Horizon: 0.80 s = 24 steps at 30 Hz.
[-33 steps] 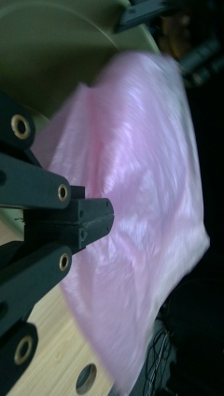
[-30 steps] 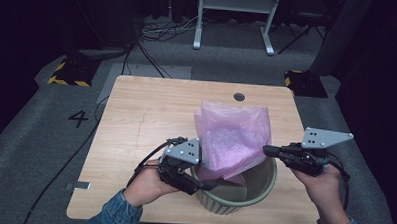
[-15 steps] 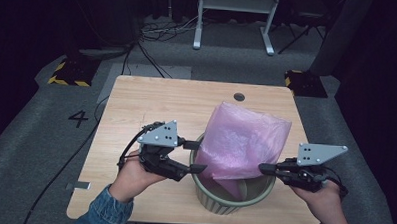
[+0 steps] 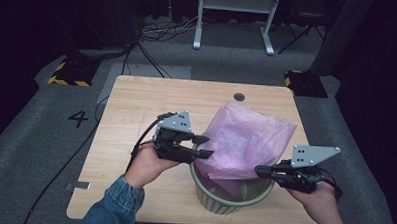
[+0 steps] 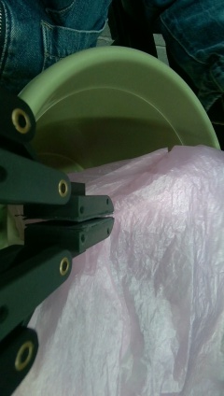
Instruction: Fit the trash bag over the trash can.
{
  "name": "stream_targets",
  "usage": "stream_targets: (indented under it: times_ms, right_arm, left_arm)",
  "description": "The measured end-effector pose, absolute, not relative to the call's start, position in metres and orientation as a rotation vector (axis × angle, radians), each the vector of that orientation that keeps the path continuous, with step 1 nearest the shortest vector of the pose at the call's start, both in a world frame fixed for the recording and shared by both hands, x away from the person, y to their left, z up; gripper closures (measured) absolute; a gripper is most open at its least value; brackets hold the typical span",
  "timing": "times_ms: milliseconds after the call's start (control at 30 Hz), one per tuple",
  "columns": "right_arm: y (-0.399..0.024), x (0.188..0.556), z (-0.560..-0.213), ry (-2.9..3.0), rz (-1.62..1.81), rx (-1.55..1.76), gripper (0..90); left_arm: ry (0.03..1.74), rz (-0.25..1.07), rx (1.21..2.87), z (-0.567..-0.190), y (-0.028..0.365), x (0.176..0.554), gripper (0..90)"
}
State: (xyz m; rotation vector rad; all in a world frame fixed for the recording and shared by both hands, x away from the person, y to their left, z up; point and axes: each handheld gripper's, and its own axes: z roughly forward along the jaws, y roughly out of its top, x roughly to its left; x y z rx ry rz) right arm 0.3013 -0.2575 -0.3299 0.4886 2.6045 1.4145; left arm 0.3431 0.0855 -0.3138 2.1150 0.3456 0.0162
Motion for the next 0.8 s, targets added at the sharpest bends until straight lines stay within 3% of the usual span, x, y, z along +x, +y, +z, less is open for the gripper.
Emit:
stream_targets:
  times_ms: [67,133,300,500,700,733,800]
  right_arm:
    - [-0.260,0.301,-0.330,2.595,1.422,0.498,82.1]
    - [-0.264,0.301,-0.328,2.563,1.449,0.526,73.3]
    - [-0.288,0.305,-0.315,2.377,1.574,0.666,50.1]
    - [-0.306,0.322,-0.312,2.249,1.596,0.825,39.3]
    - [-0.305,0.351,-0.314,2.245,1.557,0.967,35.8]
    - [-0.303,0.356,-0.315,2.256,1.553,0.984,38.4]
    - [-0.298,0.363,-0.315,2.308,1.546,0.983,55.7]
  left_arm:
    - [0.316,0.012,2.179,-0.319,0.077,0.337,77.6]
    - [0.289,0.015,2.222,-0.322,0.071,0.332,82.5]
    - [0.228,0.023,2.294,-0.327,0.059,0.317,84.6]
    - [0.201,-0.014,2.319,-0.330,0.055,0.314,84.5]
    - [0.191,-0.043,2.314,-0.331,0.055,0.315,84.2]
    - [0.185,-0.047,2.310,-0.331,0.055,0.315,83.9]
    - [0.175,-0.046,2.288,-0.330,0.057,0.314,80.6]
